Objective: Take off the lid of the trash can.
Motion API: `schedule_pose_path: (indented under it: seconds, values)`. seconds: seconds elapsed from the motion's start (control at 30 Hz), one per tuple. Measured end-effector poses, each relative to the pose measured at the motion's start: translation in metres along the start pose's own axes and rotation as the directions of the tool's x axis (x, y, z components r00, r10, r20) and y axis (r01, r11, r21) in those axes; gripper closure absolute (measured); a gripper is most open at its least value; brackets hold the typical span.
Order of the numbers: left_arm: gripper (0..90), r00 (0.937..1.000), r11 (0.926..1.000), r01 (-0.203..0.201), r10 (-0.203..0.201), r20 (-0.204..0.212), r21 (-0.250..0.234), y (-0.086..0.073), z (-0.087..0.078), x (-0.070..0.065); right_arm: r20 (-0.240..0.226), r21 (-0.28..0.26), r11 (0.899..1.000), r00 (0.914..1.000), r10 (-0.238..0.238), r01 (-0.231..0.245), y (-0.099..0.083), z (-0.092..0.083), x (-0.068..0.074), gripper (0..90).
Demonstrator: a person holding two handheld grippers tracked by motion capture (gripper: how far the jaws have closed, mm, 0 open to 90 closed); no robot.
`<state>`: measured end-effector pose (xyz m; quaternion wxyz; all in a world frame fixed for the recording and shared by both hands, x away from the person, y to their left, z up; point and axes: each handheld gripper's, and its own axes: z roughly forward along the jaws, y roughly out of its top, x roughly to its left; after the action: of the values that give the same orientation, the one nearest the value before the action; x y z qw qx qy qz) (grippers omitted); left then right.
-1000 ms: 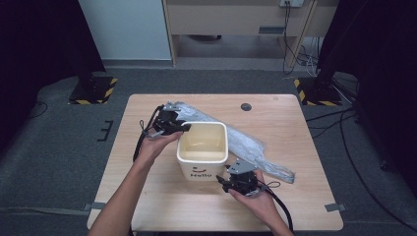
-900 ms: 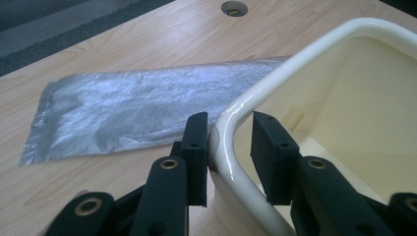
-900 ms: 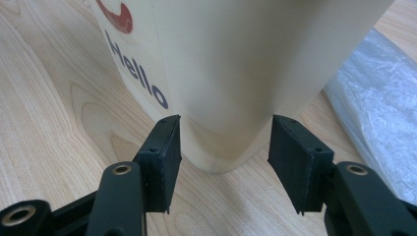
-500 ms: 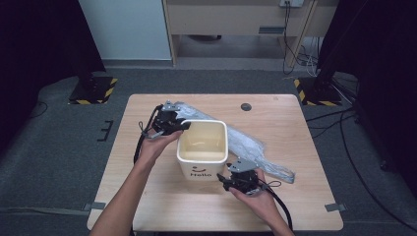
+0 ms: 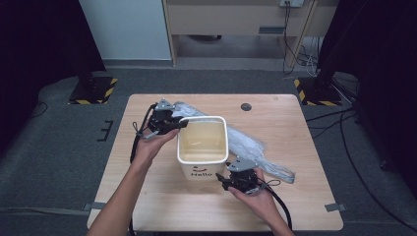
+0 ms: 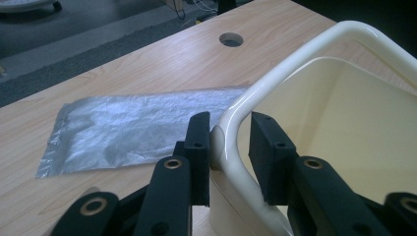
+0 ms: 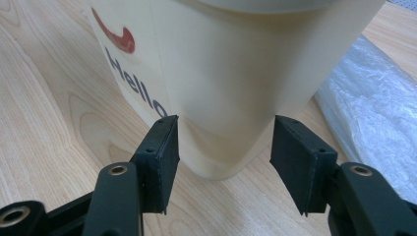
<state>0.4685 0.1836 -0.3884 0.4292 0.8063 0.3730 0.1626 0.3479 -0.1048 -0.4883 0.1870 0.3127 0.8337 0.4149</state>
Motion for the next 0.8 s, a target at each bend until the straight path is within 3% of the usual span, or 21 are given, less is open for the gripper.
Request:
schedule_pose_path:
  seconds: [0.37, 0.8]
  values:
    - [71.3, 0.9991, 0.9993, 0.031, -0.030, 0.030, -0.023, -0.002, -0.021, 0.003, -0.001, -0.004, 1.000, 1.0000, -0.010, 0.010, 0.001, 0.002, 0.002, 43.8]
    - [71.8, 0.9979, 0.9980, 0.038, -0.036, 0.054, -0.050, -0.003, -0.047, 0.000, 0.004, 0.014, 1.000, 1.0000, -0.008, 0.008, 0.001, 0.005, 0.006, 44.0]
